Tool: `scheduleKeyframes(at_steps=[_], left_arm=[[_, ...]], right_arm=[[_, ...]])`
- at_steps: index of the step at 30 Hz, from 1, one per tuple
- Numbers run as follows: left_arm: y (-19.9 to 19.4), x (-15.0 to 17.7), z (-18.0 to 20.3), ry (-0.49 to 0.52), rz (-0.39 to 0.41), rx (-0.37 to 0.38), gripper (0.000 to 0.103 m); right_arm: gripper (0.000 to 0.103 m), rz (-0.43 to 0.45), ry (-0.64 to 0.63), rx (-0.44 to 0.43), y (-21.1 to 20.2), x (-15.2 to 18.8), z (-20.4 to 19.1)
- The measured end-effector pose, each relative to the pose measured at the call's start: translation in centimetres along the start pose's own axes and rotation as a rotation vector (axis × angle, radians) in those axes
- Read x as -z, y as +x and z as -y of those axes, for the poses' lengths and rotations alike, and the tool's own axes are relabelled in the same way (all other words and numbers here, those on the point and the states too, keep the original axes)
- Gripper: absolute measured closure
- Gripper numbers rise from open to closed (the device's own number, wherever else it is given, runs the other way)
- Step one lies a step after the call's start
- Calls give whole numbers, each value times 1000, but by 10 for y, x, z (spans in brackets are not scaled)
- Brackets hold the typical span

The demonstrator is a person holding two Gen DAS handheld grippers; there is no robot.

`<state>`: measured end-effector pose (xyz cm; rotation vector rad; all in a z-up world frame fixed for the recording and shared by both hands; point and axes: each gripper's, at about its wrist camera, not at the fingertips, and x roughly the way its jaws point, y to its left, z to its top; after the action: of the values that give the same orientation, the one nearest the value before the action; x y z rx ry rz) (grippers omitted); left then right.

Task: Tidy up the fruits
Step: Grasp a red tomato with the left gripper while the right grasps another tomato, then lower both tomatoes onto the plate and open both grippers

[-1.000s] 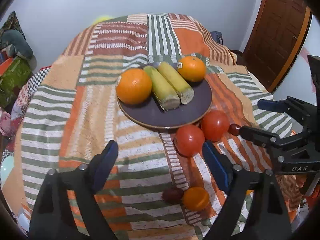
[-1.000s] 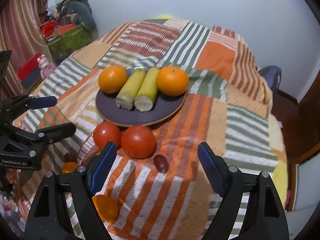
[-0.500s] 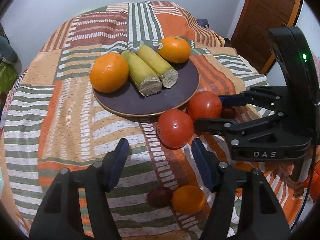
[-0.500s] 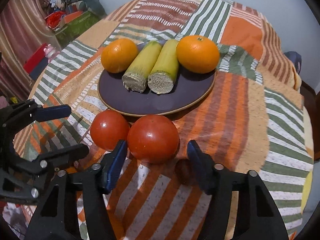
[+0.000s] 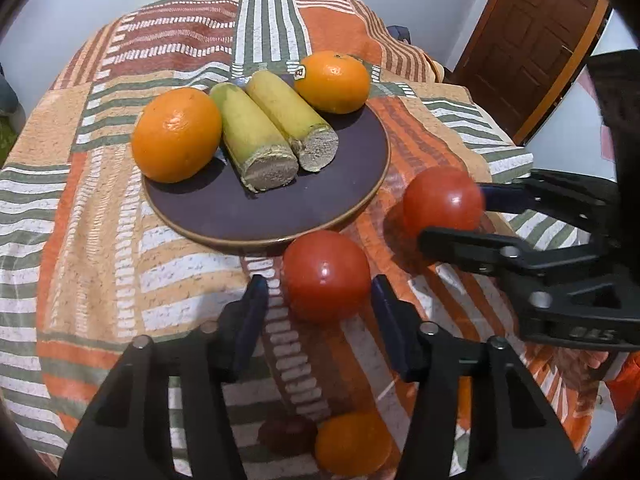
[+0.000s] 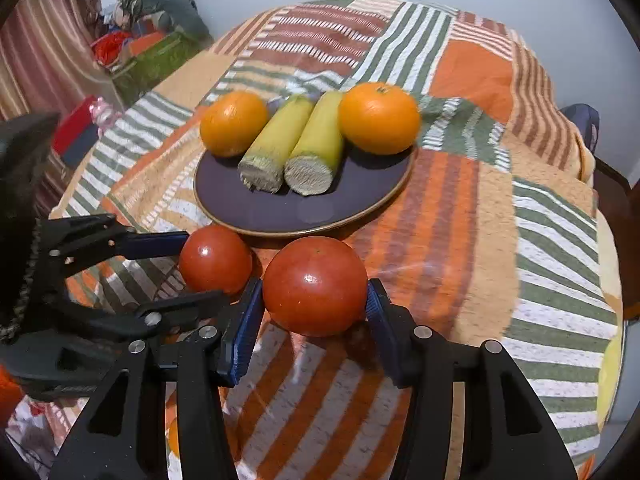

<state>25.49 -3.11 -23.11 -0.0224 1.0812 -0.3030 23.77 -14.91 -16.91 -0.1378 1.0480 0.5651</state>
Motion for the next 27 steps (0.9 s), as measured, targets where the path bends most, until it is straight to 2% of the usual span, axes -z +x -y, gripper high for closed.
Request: scheduleKeyframes(at_steps=[12,22,27], left_arm=[[-5,0,0,0,11,-1,59],[-44,-16,-28,-63,103,-24,59],[-49,-27,-44,-94,132,-43,59]], right_arm=[[55,49,14,41,-17,-8,9],[55,100,14,53,-23,-26,7],[55,116,14,57,-18,-37,8]])
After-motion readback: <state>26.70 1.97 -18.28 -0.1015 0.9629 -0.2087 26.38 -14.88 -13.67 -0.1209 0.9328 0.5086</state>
